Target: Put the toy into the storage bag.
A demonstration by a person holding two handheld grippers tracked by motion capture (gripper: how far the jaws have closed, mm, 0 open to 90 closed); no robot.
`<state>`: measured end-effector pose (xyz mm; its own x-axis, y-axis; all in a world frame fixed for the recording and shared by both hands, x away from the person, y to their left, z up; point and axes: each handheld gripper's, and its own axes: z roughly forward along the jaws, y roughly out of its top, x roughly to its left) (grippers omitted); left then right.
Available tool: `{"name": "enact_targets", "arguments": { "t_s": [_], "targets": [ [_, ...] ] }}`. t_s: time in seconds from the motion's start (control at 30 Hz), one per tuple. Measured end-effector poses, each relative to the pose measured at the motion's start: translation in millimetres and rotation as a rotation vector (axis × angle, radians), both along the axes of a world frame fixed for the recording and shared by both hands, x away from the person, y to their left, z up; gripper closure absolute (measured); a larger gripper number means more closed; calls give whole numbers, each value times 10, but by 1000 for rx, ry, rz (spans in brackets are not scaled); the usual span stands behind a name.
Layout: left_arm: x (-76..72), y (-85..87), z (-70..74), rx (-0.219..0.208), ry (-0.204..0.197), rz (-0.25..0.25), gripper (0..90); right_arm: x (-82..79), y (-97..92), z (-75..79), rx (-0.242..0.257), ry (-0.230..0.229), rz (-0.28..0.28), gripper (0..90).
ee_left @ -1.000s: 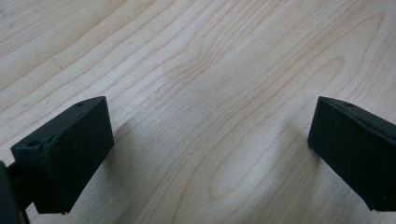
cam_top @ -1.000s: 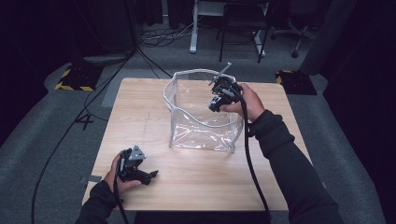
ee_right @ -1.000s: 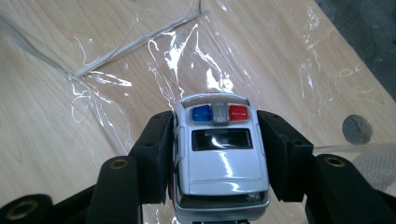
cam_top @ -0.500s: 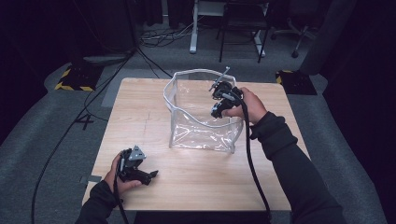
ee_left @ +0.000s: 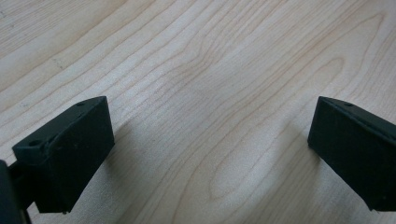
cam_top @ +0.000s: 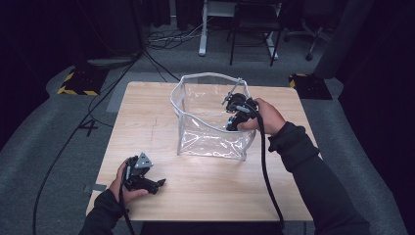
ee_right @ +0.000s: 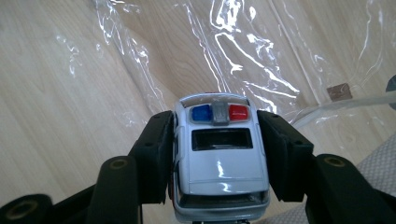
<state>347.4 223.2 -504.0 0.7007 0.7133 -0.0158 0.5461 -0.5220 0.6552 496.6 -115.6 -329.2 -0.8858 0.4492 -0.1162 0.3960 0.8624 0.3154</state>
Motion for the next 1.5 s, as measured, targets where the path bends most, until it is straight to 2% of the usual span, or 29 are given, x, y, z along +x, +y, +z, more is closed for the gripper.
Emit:
{"name": "enact_targets", "arguments": {
  "t_s": [0.1, 0.2, 0.23, 0.33, 0.9, 1.23, 1.5],
  "targets": [
    [0, -3, -4, -6, -2, 3, 6, -24, -5, -5, -7, 14, -3, 486],
    [-2, -3, -1, -5, 5, 2, 6, -44, 6, -8, -34, 43, -1, 485],
    [-2, -2, -1, -5, 4, 1, 6, -72, 16, 0, -50, 70, -48, 486],
    [-1, -1, 0, -3, 2, 2, 6, -56, 4, -5, -62, 84, -50, 485],
    [0, -1, 0, -2, 1, 0, 6, -43, -2, -14, -77, 96, -51, 483],
    [0, 0, 0, -1, 0, 0, 6, -54, -10, -14, -68, 95, -44, 522],
    [0, 0, -1, -2, 1, 0, 6, -56, -22, -15, -53, 85, -43, 507]
  ]
}}
